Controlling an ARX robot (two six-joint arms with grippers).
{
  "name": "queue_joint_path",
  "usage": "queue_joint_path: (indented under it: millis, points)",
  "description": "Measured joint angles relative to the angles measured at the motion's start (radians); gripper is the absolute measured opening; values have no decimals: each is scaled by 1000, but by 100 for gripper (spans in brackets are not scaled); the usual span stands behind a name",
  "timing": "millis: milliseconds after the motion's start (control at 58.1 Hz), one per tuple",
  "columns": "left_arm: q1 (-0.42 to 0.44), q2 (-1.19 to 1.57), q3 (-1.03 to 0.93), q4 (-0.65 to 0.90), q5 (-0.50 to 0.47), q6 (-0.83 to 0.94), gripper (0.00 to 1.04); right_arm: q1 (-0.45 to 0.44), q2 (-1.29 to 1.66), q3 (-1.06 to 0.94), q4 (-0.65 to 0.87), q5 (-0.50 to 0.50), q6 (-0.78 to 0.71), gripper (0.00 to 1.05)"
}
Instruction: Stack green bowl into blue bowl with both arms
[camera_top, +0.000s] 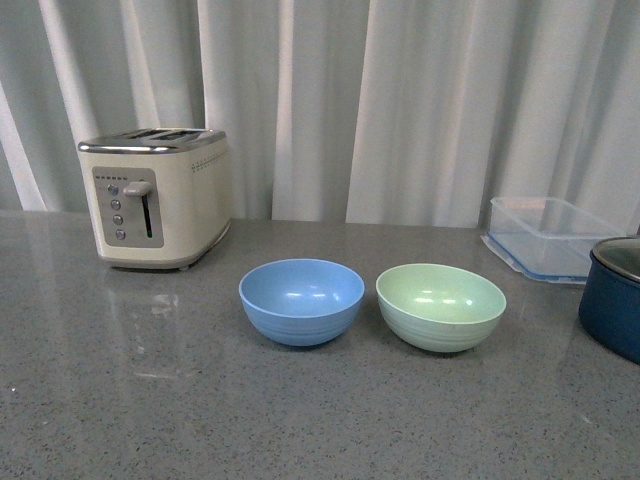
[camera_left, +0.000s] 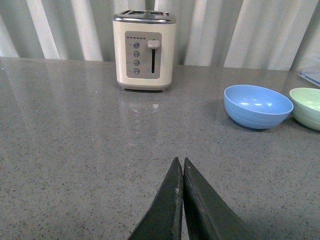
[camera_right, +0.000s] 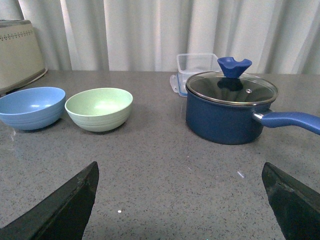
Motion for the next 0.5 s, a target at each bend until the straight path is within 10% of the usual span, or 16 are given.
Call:
queue_joint_path:
  millis: [378,499]
  points:
    - [0,-193,0,-199,0,0,4,0,0,0,0,0,0,95]
    - [0,-193,0,-200,0,0,20,0,0,0,0,0,0,95]
